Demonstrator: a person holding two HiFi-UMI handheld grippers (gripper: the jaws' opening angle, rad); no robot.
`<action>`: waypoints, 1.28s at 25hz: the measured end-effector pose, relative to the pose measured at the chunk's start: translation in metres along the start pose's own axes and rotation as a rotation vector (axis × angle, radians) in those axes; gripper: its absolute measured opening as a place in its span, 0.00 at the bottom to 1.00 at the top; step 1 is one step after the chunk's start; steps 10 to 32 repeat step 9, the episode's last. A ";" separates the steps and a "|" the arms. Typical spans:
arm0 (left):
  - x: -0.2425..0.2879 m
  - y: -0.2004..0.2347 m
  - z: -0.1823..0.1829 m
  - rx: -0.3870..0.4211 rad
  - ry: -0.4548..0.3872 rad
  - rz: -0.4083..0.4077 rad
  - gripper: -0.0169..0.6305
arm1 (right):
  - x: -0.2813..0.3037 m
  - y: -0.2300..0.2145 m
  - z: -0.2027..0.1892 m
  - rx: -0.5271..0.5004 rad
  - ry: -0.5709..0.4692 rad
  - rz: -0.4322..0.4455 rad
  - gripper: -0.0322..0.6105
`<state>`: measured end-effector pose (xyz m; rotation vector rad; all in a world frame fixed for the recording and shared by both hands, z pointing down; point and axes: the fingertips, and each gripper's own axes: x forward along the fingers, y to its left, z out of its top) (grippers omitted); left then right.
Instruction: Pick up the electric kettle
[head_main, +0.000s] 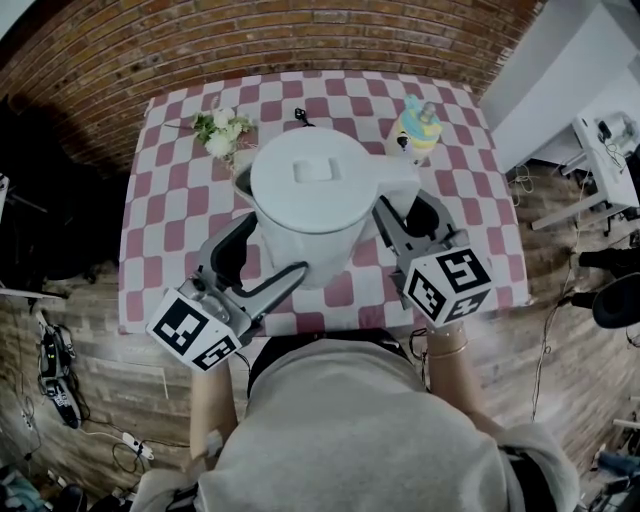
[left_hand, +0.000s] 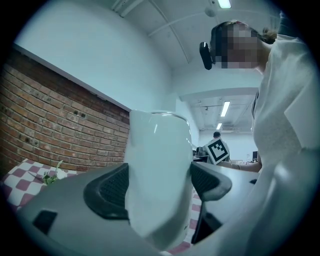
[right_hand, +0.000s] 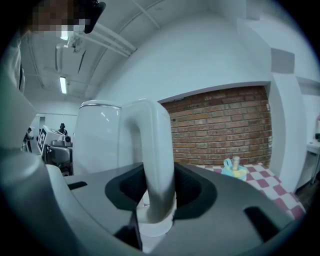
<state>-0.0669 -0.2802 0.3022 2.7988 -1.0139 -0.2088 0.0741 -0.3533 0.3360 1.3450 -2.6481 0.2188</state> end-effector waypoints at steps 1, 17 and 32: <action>0.000 0.000 -0.001 -0.002 0.004 0.000 0.64 | 0.000 0.001 0.000 -0.002 0.004 0.000 0.27; -0.005 -0.001 0.004 0.012 0.011 0.001 0.64 | -0.001 0.007 0.003 -0.009 0.010 0.014 0.27; -0.005 -0.001 0.004 0.012 0.011 0.001 0.64 | -0.001 0.007 0.003 -0.009 0.010 0.014 0.27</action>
